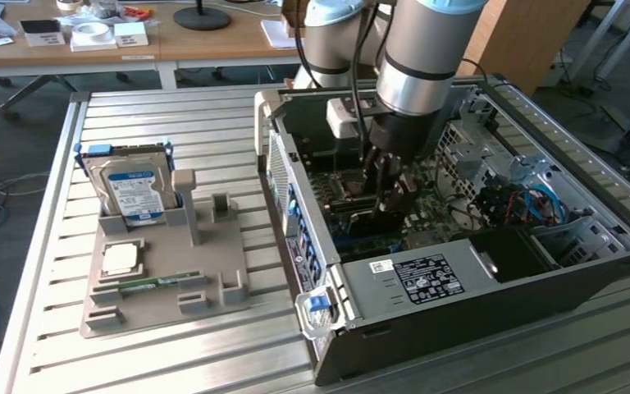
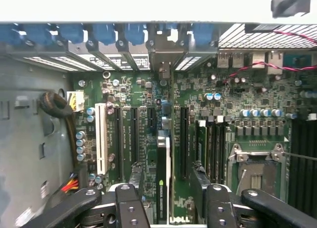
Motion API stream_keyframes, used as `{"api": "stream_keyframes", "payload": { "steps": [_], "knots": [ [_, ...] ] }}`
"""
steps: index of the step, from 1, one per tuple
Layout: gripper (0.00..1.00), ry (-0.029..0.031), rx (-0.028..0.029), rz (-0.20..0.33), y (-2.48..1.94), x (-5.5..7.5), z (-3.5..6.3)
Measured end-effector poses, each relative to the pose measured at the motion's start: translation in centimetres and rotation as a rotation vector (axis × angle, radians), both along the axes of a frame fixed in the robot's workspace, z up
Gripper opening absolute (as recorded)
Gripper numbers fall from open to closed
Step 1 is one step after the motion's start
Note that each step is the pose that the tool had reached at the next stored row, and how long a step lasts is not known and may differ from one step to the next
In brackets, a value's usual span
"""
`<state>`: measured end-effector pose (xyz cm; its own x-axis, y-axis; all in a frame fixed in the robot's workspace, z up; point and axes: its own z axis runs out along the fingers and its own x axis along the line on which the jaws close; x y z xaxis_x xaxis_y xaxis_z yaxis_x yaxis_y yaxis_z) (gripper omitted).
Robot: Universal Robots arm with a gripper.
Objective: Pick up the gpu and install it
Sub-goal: 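Insert the gpu into the slot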
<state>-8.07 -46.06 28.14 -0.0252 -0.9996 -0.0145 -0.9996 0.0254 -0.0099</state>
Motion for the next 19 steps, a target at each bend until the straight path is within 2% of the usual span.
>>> {"api": "stream_keyframes", "payload": {
  "steps": [9,19],
  "knots": [
    [0.51,0.0,-0.0006,0.0,0.01,0.0,1.95],
    [0.51,0.0,-0.0017,0.0,0.01,0.0,3.4]
  ]
}}
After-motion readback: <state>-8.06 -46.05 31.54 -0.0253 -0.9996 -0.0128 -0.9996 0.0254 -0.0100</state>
